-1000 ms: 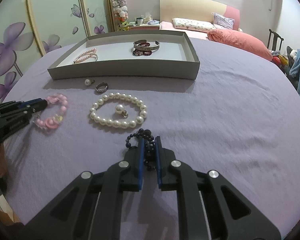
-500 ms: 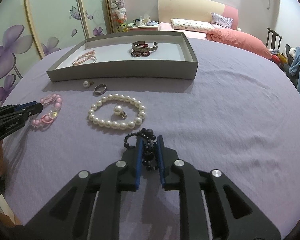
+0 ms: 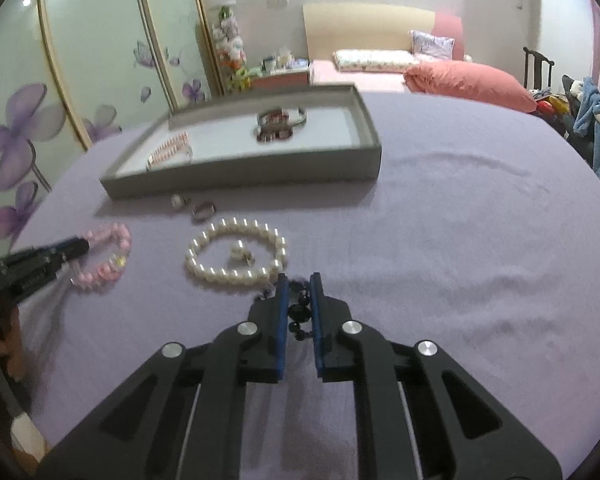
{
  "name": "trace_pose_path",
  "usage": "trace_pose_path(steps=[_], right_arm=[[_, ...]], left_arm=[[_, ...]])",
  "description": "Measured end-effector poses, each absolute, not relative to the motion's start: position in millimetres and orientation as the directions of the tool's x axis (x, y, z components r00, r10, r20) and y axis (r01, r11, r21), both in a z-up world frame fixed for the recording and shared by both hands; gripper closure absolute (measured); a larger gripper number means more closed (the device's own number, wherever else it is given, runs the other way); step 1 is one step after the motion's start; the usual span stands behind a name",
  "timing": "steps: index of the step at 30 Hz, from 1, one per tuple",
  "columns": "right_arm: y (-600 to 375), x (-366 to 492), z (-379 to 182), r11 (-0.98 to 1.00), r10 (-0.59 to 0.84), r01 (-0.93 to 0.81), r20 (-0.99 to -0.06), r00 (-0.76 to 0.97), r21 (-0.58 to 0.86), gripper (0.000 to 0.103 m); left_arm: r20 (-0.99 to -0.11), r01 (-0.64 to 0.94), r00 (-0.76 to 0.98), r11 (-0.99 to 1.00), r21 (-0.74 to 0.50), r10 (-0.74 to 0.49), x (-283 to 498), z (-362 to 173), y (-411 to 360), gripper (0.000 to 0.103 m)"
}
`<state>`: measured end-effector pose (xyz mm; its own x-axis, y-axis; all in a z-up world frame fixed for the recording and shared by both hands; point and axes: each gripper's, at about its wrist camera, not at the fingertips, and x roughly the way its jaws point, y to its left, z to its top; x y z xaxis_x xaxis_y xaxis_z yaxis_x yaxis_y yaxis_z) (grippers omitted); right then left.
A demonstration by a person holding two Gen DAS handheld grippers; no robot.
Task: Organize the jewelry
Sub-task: 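Carry the pink crystal bracelet and black bead bracelet into the grey tray with both tools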
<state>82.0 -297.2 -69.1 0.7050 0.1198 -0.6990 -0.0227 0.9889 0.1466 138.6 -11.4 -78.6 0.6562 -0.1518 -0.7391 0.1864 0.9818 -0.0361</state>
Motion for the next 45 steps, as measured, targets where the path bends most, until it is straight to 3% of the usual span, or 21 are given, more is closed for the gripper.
trace_pose_path(steps=[17, 31, 45], right_arm=[[-279.7, 72.6, -22.8, 0.978, 0.167, -0.069, -0.546, 0.821, 0.195, 0.092], [-259.9, 63.2, 0.7, 0.971, 0.199, -0.116, -0.442, 0.875, 0.208, 0.092], [-240.7, 48.9, 35.3, 0.989, 0.133, -0.11, -0.27, 0.954, 0.102, 0.092]], left_arm=[[-0.544, 0.214, 0.812, 0.975, -0.064, -0.214, 102.2, -33.0, -18.9, 0.089], [-0.462, 0.224, 0.861, 0.974, -0.026, -0.21, 90.6, -18.3, -34.1, 0.089], [-0.318, 0.174, 0.934, 0.985, 0.01, -0.162, 76.3, 10.8, -41.3, 0.089]])
